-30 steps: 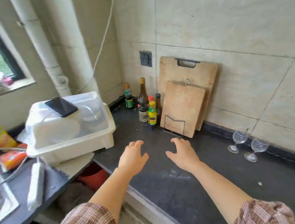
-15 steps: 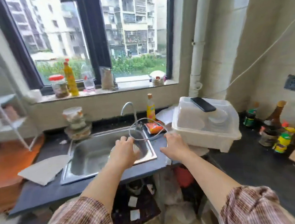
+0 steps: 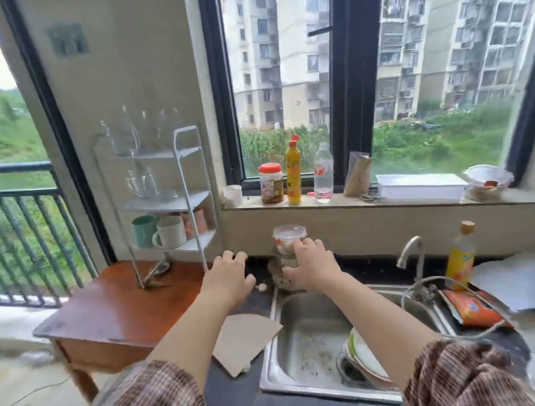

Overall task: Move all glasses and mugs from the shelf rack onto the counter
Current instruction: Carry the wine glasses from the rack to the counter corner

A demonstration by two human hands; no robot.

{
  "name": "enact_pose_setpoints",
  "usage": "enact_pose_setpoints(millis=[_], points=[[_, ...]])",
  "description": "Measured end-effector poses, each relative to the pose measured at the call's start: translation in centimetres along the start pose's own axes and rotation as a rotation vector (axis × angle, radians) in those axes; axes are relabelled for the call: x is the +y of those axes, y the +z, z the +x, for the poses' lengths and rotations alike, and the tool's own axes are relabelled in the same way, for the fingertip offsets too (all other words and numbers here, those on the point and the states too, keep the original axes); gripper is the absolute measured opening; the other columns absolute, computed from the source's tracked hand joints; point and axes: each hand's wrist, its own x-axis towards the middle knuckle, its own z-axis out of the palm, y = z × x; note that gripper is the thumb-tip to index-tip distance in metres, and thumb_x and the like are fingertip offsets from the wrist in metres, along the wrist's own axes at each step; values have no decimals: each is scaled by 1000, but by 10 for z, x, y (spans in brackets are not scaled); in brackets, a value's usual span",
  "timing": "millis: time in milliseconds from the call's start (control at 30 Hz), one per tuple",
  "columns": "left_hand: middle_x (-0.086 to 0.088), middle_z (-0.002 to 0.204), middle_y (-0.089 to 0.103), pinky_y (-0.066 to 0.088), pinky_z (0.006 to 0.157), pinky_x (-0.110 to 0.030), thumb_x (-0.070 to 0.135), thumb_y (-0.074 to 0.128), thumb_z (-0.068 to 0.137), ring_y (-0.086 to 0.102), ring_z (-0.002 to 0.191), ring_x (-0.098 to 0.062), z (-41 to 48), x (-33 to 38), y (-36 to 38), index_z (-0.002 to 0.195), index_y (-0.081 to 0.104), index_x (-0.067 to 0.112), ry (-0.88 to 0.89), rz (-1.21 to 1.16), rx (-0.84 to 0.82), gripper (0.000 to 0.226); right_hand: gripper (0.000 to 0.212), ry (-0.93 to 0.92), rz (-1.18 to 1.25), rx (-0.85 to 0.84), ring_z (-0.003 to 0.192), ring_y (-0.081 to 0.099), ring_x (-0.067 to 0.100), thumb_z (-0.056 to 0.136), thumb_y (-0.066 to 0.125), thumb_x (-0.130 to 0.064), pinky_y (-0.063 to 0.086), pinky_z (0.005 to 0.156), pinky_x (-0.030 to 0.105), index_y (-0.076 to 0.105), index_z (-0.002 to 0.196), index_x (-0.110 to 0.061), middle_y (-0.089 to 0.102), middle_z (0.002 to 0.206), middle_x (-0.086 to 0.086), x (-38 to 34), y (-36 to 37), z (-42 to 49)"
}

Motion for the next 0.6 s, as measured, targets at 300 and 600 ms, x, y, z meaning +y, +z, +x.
enact_pose_setpoints(millis=[300,600], points=[[-11,135,45,41,100,-44,32,47,90,40,125,-31,119,-122,-68,135,44,15,-79,-18,156,48,62,-159,-52,42,132,36,33,90,58,-43,36,103,49,38,140,-12,45,140,13,-108,-9,152],[-10,143,39,42,100,-44,34,47,92,41,128,-27,239,-217,-151,139,39,17,47,38,372,51,58,-309,24,246,123,40,29,88,61,-38,41,100,48,42,137,-13,49,131,10,-203,-44,277]])
